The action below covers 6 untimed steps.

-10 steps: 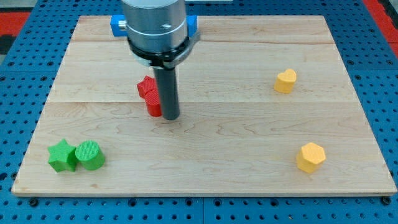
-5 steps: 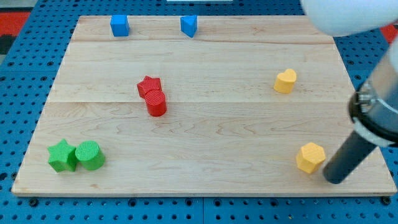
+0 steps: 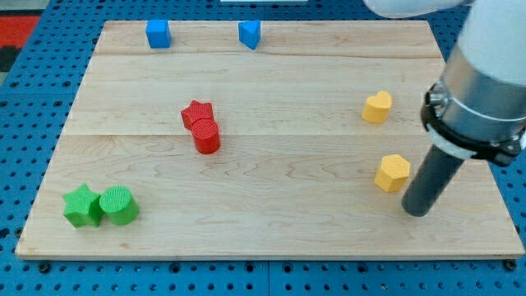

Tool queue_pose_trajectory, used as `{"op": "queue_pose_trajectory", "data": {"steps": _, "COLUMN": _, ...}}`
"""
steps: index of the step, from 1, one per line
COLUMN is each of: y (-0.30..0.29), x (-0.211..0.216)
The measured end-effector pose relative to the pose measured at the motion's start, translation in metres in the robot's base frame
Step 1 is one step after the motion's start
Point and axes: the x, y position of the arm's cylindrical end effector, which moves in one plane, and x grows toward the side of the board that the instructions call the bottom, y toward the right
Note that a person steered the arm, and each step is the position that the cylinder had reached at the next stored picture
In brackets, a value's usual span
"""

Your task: Move the yellow hexagon close to the yellow heart

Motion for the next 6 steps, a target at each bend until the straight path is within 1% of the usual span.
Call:
{"op": "queue_pose_trajectory", "data": {"steps": 1, "y": -0.013, "x": -0.037}}
{"op": "queue_pose_trajectory", "data": {"steps": 2, "y": -0.021, "x": -0.029}}
{"op": "queue_pose_trajectory", "data": {"steps": 3, "y": -0.040, "x": -0.010}}
{"op": "queue_pose_trajectory", "data": {"steps": 5, "y": -0.054, "x": -0.074}}
{"op": "queue_pose_trajectory", "data": {"steps": 6, "y": -0.057, "x": -0.089}}
